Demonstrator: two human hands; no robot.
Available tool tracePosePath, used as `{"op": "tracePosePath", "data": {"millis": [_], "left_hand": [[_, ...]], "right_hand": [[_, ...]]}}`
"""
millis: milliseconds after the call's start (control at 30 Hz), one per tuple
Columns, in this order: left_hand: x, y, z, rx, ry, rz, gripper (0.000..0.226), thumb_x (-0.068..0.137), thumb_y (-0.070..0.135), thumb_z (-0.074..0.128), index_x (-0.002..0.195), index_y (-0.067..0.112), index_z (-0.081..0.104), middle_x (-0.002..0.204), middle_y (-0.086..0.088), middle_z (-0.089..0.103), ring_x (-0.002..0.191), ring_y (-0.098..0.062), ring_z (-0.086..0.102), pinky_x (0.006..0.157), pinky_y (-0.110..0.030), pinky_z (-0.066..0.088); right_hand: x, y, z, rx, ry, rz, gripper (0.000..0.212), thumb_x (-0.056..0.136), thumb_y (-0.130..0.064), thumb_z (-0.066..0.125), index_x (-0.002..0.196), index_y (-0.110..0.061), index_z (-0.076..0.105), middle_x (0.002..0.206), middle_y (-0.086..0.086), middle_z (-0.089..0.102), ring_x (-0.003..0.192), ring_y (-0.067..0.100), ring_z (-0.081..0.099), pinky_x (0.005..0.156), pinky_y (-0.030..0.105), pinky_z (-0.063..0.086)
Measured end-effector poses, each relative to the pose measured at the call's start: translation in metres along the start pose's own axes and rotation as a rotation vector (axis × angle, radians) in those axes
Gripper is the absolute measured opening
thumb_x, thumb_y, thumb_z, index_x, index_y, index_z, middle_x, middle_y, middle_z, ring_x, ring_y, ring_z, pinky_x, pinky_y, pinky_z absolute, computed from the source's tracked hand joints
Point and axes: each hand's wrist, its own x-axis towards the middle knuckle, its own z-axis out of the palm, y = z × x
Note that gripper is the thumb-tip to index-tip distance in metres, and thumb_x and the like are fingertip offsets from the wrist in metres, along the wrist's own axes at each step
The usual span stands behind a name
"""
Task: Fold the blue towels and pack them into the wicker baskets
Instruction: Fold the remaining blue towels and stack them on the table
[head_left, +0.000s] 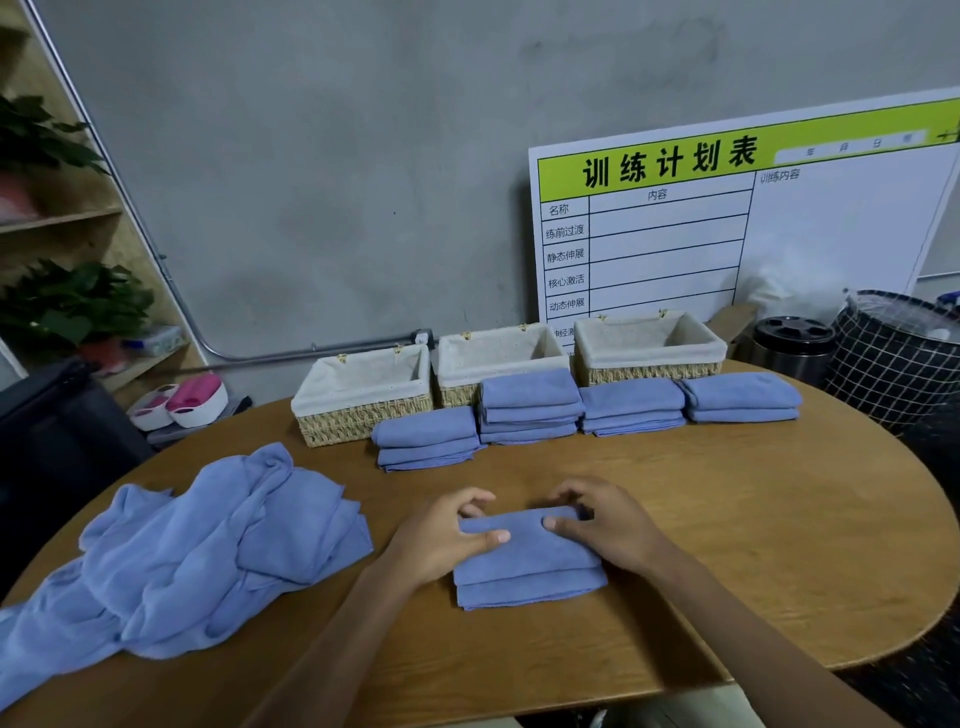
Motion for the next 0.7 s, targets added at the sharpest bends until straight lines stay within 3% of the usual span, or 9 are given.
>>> {"op": "tracePosePath", "data": {"millis": [100, 233, 300, 400, 533, 600, 700], "left_hand": [[0.002, -0.008, 0.003, 0.004, -0.044, -0.048, 0.073, 0.063, 0.091, 0.059, 0.116, 0.042, 0.066, 0.114, 0.020, 0.065, 0.104, 0.001, 0.059, 0.084, -0.024, 0.047], [0.007, -0.010, 0.002, -0.051, -0.112, -0.044, 0.080, 0.058, 0.095, 0.059, 0.086, 0.021, 0.070, 0.084, -0.002, 0.067, 0.079, -0.018, 0.064, 0.068, -0.031, 0.039], [0.007, -0.006, -0.004, -0.110, -0.145, -0.023, 0.079, 0.063, 0.089, 0.063, 0.086, 0.013, 0.063, 0.077, 0.002, 0.058, 0.071, -0.011, 0.056, 0.067, -0.030, 0.036], [0.009, -0.002, -0.011, -0.211, -0.109, -0.027, 0.060, 0.070, 0.077, 0.067, 0.088, 0.020, 0.055, 0.081, 0.009, 0.055, 0.072, -0.005, 0.051, 0.069, -0.030, 0.036], [0.015, -0.011, -0.028, -0.354, 0.011, -0.116, 0.046, 0.076, 0.056, 0.081, 0.100, 0.025, 0.058, 0.104, 0.006, 0.062, 0.093, -0.013, 0.061, 0.080, -0.034, 0.049], [0.024, -0.015, -0.050, -0.477, 0.077, -0.181, 0.047, 0.073, 0.046, 0.087, 0.106, 0.025, 0.061, 0.116, 0.001, 0.062, 0.104, -0.018, 0.064, 0.086, -0.037, 0.055], [0.048, -0.014, -0.093, -0.724, 0.237, -0.227, 0.049, 0.075, 0.022, 0.089, 0.115, 0.017, 0.061, 0.119, -0.012, 0.068, 0.101, -0.023, 0.070, 0.086, -0.037, 0.059]], "right_hand": [[-0.002, 0.011, -0.005, -0.129, -0.102, 0.064, 0.048, 0.080, -0.067, 0.065, 0.114, -0.034, 0.067, 0.111, -0.014, 0.060, 0.100, 0.005, 0.058, 0.089, 0.033, 0.050], [0.003, 0.008, -0.009, -0.149, -0.195, 0.054, 0.059, 0.073, -0.080, 0.056, 0.101, -0.029, 0.066, 0.102, -0.009, 0.061, 0.093, 0.009, 0.059, 0.084, 0.040, 0.051], [0.005, 0.006, -0.007, -0.037, -0.188, 0.041, 0.053, 0.078, -0.073, 0.061, 0.097, -0.023, 0.063, 0.096, -0.003, 0.064, 0.088, 0.013, 0.061, 0.079, 0.040, 0.052], [0.011, 0.002, -0.007, 0.165, -0.160, 0.033, 0.035, 0.092, -0.043, 0.067, 0.099, -0.011, 0.057, 0.095, 0.008, 0.065, 0.083, 0.015, 0.061, 0.071, 0.032, 0.048], [0.022, -0.016, -0.008, 0.370, -0.141, 0.053, 0.032, 0.092, -0.029, 0.070, 0.105, -0.004, 0.055, 0.094, 0.004, 0.061, 0.081, 0.008, 0.061, 0.068, 0.024, 0.049], [0.040, -0.033, -0.010, 0.454, -0.103, 0.063, 0.030, 0.091, -0.022, 0.071, 0.108, -0.003, 0.056, 0.099, 0.005, 0.063, 0.085, 0.011, 0.064, 0.071, 0.027, 0.054], [0.090, -0.068, -0.016, 0.473, 0.010, 0.066, 0.031, 0.091, -0.017, 0.071, 0.116, -0.008, 0.054, 0.100, 0.002, 0.058, 0.083, 0.015, 0.059, 0.070, 0.025, 0.051]]}}
